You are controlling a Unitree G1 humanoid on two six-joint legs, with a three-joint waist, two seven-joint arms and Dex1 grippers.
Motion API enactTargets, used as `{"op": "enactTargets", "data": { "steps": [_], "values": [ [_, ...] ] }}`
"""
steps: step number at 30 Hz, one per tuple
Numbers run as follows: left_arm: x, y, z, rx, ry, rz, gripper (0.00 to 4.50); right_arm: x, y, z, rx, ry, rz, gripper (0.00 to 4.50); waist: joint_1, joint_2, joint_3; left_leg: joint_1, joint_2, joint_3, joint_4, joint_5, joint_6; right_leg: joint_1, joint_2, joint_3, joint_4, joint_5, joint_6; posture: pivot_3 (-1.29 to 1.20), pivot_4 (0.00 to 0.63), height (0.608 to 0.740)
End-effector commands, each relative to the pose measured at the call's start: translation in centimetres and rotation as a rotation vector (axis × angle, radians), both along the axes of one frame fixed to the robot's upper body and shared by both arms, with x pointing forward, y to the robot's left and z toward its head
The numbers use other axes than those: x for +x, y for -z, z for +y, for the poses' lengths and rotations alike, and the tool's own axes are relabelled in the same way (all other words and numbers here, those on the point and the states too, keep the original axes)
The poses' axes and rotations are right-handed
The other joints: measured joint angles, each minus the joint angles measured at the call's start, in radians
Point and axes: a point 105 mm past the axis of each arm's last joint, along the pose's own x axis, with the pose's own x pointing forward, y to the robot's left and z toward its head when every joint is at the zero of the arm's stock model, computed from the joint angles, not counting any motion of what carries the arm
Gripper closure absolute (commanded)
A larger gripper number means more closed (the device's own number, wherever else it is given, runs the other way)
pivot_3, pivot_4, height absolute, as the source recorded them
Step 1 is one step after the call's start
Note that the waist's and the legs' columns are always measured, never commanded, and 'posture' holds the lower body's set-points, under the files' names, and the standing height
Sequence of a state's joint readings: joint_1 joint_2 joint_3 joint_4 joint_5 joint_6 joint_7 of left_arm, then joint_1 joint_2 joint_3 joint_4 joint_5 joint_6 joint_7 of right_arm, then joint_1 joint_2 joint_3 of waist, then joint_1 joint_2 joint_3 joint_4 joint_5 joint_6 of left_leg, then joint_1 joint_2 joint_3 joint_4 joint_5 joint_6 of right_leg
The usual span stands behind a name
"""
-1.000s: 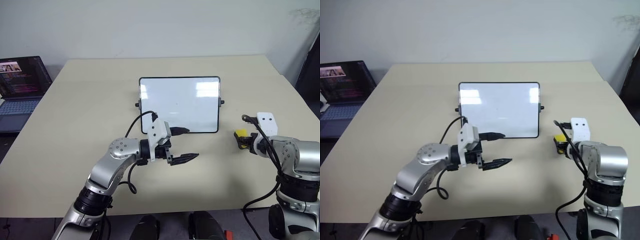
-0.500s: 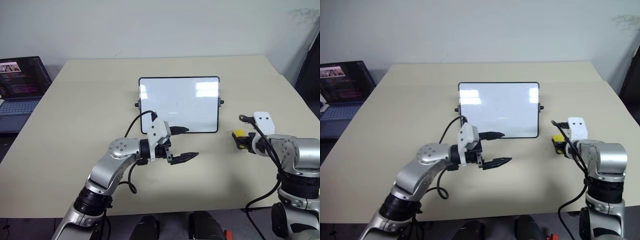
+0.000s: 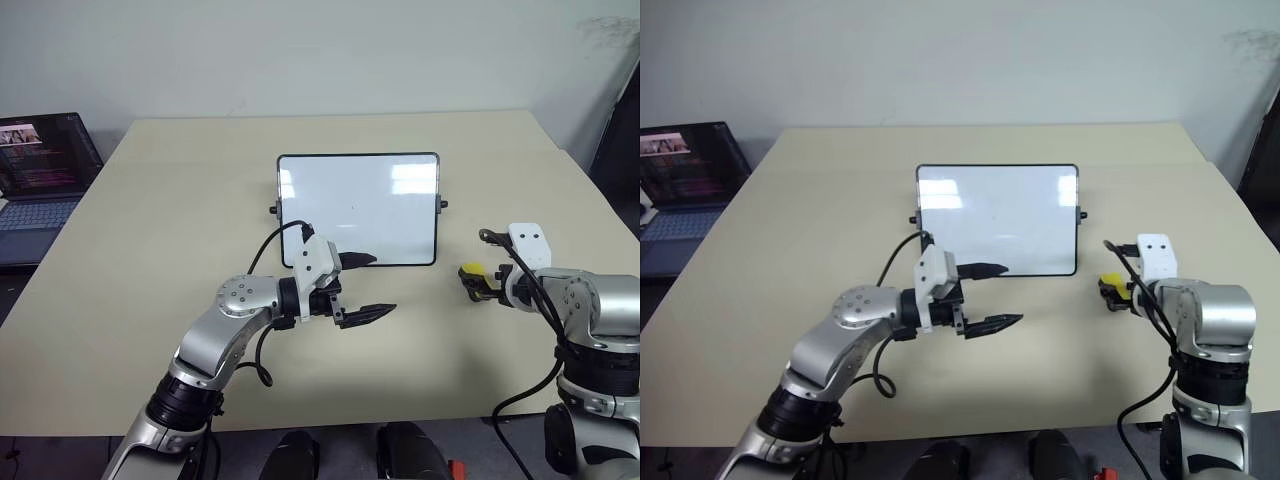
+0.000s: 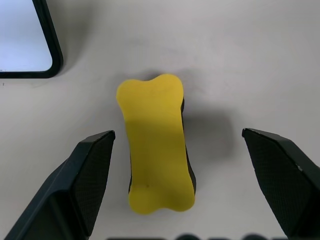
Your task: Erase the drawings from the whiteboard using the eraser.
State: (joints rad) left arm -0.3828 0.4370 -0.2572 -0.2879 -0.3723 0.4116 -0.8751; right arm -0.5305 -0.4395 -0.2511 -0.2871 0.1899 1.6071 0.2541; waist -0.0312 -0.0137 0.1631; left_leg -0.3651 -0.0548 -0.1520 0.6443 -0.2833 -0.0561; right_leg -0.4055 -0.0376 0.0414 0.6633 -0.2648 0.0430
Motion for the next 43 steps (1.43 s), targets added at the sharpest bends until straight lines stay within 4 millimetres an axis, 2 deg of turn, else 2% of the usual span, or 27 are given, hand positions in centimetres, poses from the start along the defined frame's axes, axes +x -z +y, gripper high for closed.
{"op": "enactTargets", "data": {
  "steps": [1,4,7,12,15,20,22,25,28,31,35,39,43],
  "values": [
    [-0.2,-1.8,0.4,-0.02,-0.008,-0.068,0.0,0.4,-1.8,0.4,0.013,-0.001,-0.071,0.02,0.0,0.0,0.0,0.0,0.0,0.0,0.0,0.0,0.0,0.0,0.0,0.0,0.0,0.0,0.0,0.0,0.15,0.74],
    [0.0,-2.1,1.2,-0.039,-0.053,-0.062,0.0,0.7,-3.3,0.5,0.027,0.015,-0.138,0.02,-0.001,0.0,0.0,0.0,0.0,0.0,0.0,0.0,0.0,0.0,0.0,0.0,0.0,0.0,0.0,0.0,0.15,0.74],
    [0.8,-2.5,2.8,-0.07,-0.167,-0.061,0.0,0.7,-5.5,0.2,0.021,0.059,-0.243,0.02,-0.001,0.0,0.0,0.0,0.0,0.0,0.0,0.0,0.0,0.0,0.0,0.0,0.0,0.0,0.0,0.0,0.15,0.74],
    [3.1,-1.1,6.2,-0.044,-0.434,-0.076,0.0,0.3,-8.3,0.2,-0.029,0.076,-0.48,0.02,0.002,0.0,0.0,0.0,0.0,-0.001,0.0,0.0,0.0,0.0,0.0,0.0,0.0,0.0,0.0,0.0,0.15,0.74],
    [3.3,0.0,7.4,-0.025,-0.545,-0.073,0.0,-0.3,-8.5,0.0,-0.081,0.068,-0.561,0.02,0.002,0.0,0.0,0.0,0.0,-0.001,0.0,0.0,0.0,0.0,-0.001,0.0,0.0,0.0,0.0,0.0,0.15,0.74],
    [2.2,2.6,9.8,-0.018,-0.807,-0.082,0.0,-3.6,-5.5,-2.4,-0.197,0.142,-0.646,0.02,0.007,-0.001,-0.001,0.0,0.0,-0.003,-0.002,0.0,-0.001,0.0,-0.002,0.001,-0.002,-0.002,0.002,0.0,0.15,0.74],
    [1.4,3.8,11.1,-0.033,-0.906,-0.076,0.0,-5.0,-4.4,-2.6,-0.163,0.164,-0.704,0.02,0.007,-0.001,-0.001,-0.001,-0.001,-0.003,-0.001,0.0,-0.001,-0.001,-0.003,0.003,-0.001,-0.003,0.003,0.0,0.15,0.74],
    [0.3,4.8,13.7,-0.015,-1.059,-0.109,0.0,-6.9,-2.8,-1.5,-0.151,0.134,-0.774,0.02,0.004,0.0,-0.001,0.002,-0.001,-0.003,-0.001,-0.002,0.002,0.001,-0.003,0.003,-0.001,-0.003,0.003,0.0,0.15,0.74],
    [-0.7,4.7,15.7,-0.002,-1.162,-0.151,0.0,-8.4,-1.2,-1.4,-0.141,0.184,-0.782,0.02,0.004,0.0,-0.001,0.003,0.003,0.0,-0.001,-0.002,0.002,0.0,-0.001,0.004,-0.001,-0.006,0.007,0.0,0.15,0.74],
    [-2.3,4.8,17.6,0.014,-1.266,-0.173,0.0,-9.9,0.3,-0.2,-0.106,0.174,-0.783,0.02,0.004,0.001,-0.002,0.004,0.004,0.001,0.0,-0.003,0.002,0.001,0.0,0.004,0.0,-0.006,0.006,0.0,0.15,0.74],
    [-3.8,4.6,18.2,0.004,-1.32,-0.183,0.0,-10.7,2.4,1.0,-0.078,0.166,-0.752,0.02,0.004,0.001,-0.002,0.004,0.004,0.0,0.0,-0.002,0.002,0.002,-0.001,0.004,0.0,-0.006,0.006,0.0,0.15,0.74],
    [-5.4,5.0,17.6,0.034,-1.307,-0.171,0.0,-10.4,3.4,2.4,-0.036,0.132,-0.739,0.02,0.004,0.0,-0.002,0.003,0.003,-0.001,0.0,-0.003,0.002,0.002,-0.001,0.003,-0.001,-0.006,0.006,0.0,0.15,0.74],
    [-6.4,5.3,18.3,0.059,-1.311,-0.151,0.0,-10.3,3.4,4.0,-0.013,0.098,-0.739,0.02,0.004,0.001,-0.002,0.002,0.004,-0.003,-0.001,-0.003,0.002,0.001,-0.001,0.003,-0.001,-0.007,0.005,0.0,0.15,0.74]
  ]
}}
